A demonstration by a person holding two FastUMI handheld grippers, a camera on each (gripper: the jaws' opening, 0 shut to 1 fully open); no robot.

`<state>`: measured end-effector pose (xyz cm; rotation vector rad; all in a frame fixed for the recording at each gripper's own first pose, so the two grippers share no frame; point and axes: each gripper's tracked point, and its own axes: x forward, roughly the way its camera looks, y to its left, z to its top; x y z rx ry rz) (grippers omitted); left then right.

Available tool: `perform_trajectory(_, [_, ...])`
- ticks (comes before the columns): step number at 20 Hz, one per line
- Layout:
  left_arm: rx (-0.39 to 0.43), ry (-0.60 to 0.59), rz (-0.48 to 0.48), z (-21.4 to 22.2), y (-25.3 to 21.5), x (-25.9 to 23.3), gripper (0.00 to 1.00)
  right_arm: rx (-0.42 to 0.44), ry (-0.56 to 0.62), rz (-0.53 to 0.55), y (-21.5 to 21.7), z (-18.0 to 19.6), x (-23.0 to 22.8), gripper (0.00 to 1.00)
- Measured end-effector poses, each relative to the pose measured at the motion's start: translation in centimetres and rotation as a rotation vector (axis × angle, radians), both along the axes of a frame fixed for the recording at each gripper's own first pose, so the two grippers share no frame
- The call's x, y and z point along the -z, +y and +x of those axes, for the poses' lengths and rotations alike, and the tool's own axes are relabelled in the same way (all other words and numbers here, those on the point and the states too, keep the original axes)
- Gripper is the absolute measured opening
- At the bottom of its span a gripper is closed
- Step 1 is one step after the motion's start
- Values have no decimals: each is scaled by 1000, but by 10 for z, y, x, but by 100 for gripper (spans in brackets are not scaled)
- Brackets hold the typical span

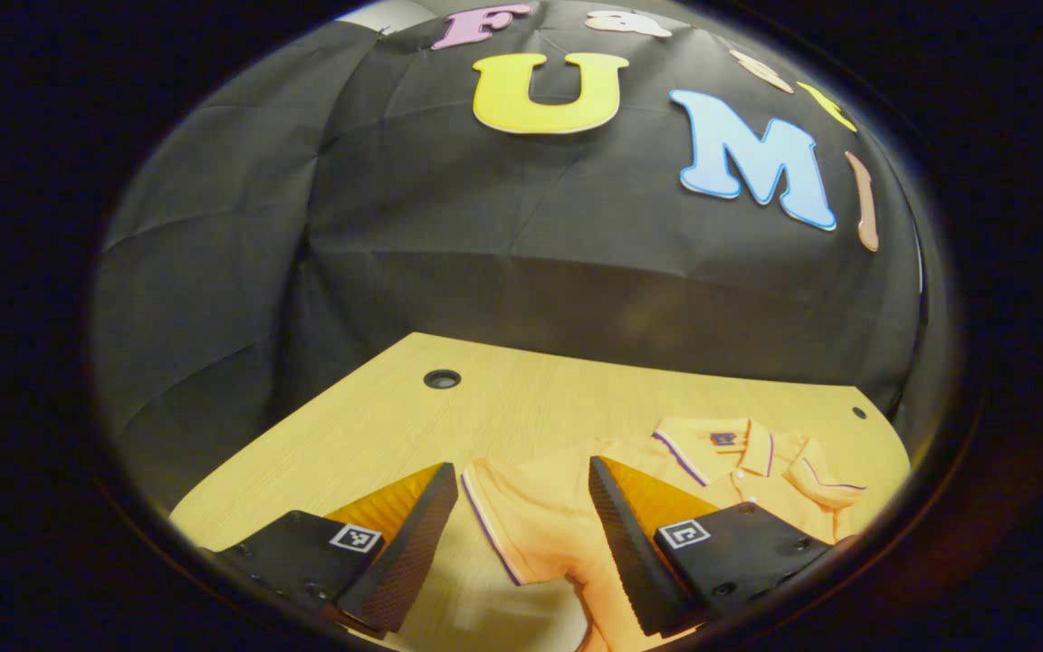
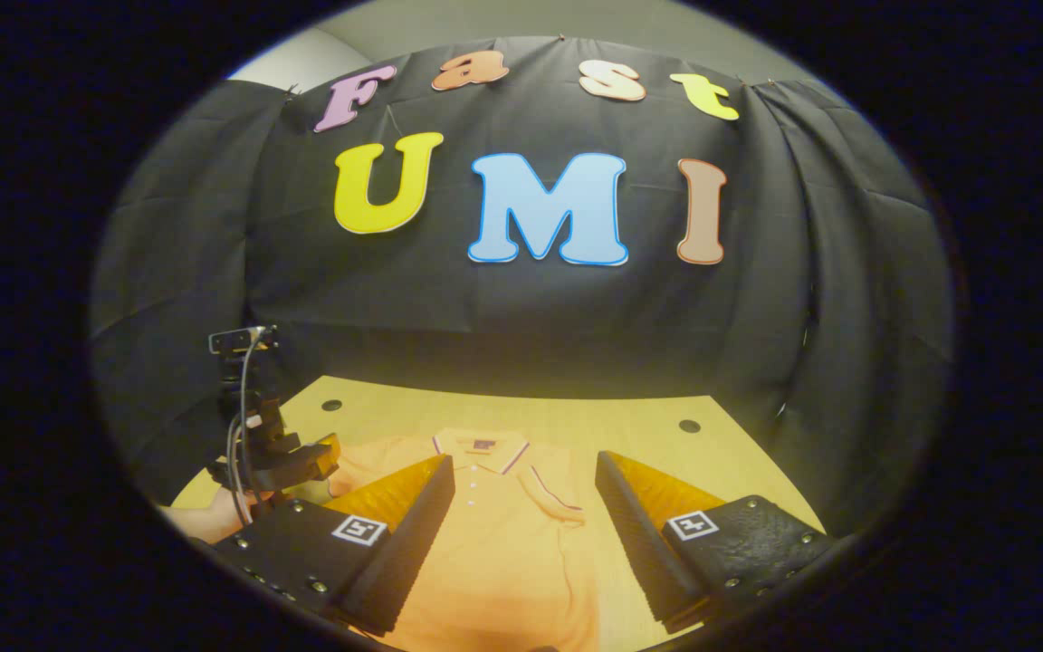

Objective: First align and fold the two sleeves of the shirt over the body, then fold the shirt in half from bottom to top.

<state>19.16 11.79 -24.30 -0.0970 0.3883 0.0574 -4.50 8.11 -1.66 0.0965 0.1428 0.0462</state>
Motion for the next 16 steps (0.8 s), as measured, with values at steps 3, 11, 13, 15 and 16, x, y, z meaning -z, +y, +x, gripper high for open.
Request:
perform_trajectory(3, [-27,75,-19,16,9,31,94,-2,19,3,-1,-8,5,97])
perform_trajectory(11, [-25,201,13,27,12,80,95,-7,119,45,-6,-19,34,97])
perform_trajectory(13, [-32,211,20,27,13,86,95,-16,124,50,-5,-20,35,97])
perform_trajectory(15, [-39,214,43,31,13,88,94,-38,131,57,0,-20,37,97])
perform_trajectory(16, [-47,232,83,30,18,92,91,-56,137,60,5,-21,40,94])
